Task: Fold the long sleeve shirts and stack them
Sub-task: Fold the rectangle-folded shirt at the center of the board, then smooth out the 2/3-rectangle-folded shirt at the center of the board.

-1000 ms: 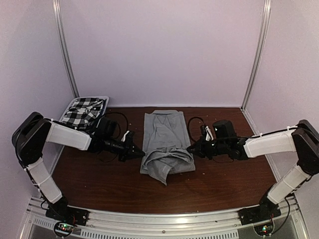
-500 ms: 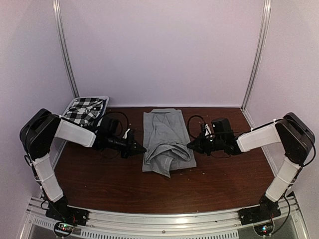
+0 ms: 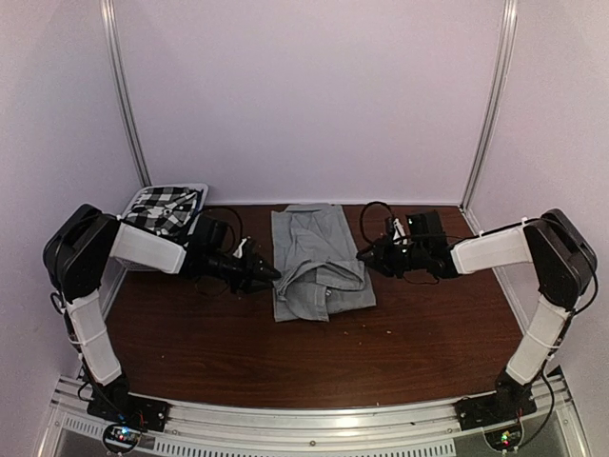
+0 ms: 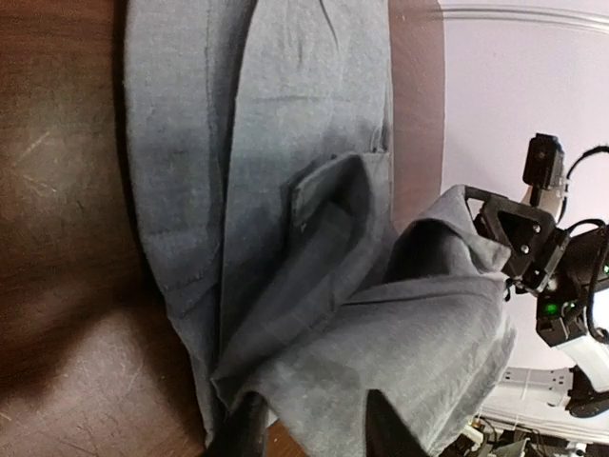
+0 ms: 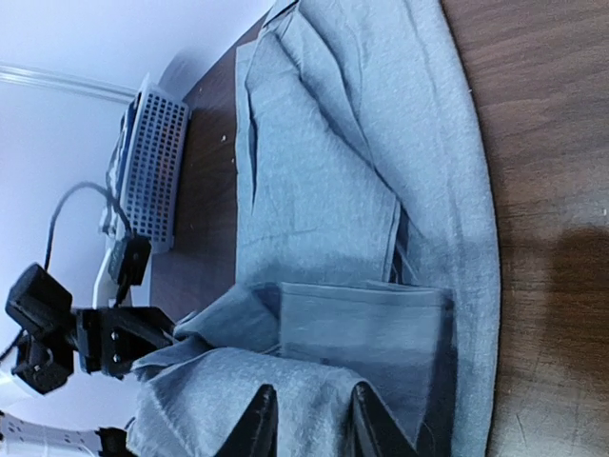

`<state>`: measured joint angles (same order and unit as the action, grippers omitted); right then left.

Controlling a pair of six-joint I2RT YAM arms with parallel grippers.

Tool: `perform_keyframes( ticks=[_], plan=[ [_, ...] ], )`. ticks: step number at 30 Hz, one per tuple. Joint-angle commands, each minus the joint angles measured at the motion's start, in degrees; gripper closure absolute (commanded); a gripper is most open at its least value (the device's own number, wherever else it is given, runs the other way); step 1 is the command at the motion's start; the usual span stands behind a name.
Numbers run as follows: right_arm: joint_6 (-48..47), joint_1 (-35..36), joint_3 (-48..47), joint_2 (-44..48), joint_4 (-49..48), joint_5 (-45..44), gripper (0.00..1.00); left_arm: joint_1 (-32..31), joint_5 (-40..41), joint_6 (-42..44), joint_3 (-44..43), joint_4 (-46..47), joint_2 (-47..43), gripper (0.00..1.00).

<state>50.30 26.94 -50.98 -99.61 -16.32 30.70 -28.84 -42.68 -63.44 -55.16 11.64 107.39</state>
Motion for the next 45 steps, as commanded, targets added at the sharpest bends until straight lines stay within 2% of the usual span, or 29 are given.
perform_keyframes(
  ticks=[1, 3, 7, 12, 16, 19, 21, 24, 26, 33, 37, 39, 45],
  plan=[
    [-5.09, -1.59, -4.99, 0.5, 4.43, -0.9, 0.58, 0.87, 3.89, 5.3, -4.44, -3.72, -0.94, 0.46],
    [-7.75, -1.63, -7.09, 1.4, 7.45, -1.88, 0.45, 1.21, 4.97, 7.09, -5.35, -5.53, -1.94, 0.38],
    [-11.46, -1.46, -9.23, 3.28, 12.03, -3.56, 0.34, 1.42, 7.32, 9.86, -5.49, -7.68, -4.25, 0.29],
    [-16.07, 0.59, -8.99, 6.16, 15.77, -5.86, 0.34, 1.17, 8.82, 12.61, -3.51, -9.07, -7.41, 0.28],
    [-19.56, 3.91, -7.7, 6.77, 19.04, -7.89, 0.48, -0.74, 10.54, 15.2, -1.21, -10.95, -9.92, 0.4],
    [-20.99, 6.71, -6.84, 6.61, 19.72, -8.55, 0.58, -3.17, 11.9, 16.77, 0.23, -12.69, -11.18, 0.6],
    [-21.97, 8.94, -6.78, 6.62, 20.78, -9.82, 0.63, -5.05, 13.4, 17.83, 1.08, -13.92, -12.0, 0.71],
    [-22.13, 11.28, -6.23, 6.58, 21.11, -10.34, 0.72, -7.94, 15.53, 18.69, 1.89, -14.87, -12.36, 0.84],
    [-21.84, 12.01, -5.81, 6.49, 20.8, -10.44, 0.78, -9.29, 15.72, 18.57, 2.39, -13.79, -12.27, 0.88],
    [-20.67, 12.71, -5.18, 6.25, 20.65, -12.55, 0.85, -11.41, 14.47, 18.75, -4.9, -12.59, -4.75, 0.9],
    [-19.98, 12.78, -5.01, 6.77, 21.36, -14.74, 0.85, -11.01, 16.41, 18.16, -13.11, -13.92, 1.48, 0.81],
    [-19.71, 12.75, -5.08, 6.97, 21.42, -15.69, 0.85, -9.85, 17.61, 17.36, -17.16, -13.78, 5.1, 0.78],
    [-19.91, 12.88, -5.94, 6.73, 21.1, -15.66, 0.8, -3.76, 17.8, 15.48, -29.54, -14.16, 15.72, 0.78]
  ],
)
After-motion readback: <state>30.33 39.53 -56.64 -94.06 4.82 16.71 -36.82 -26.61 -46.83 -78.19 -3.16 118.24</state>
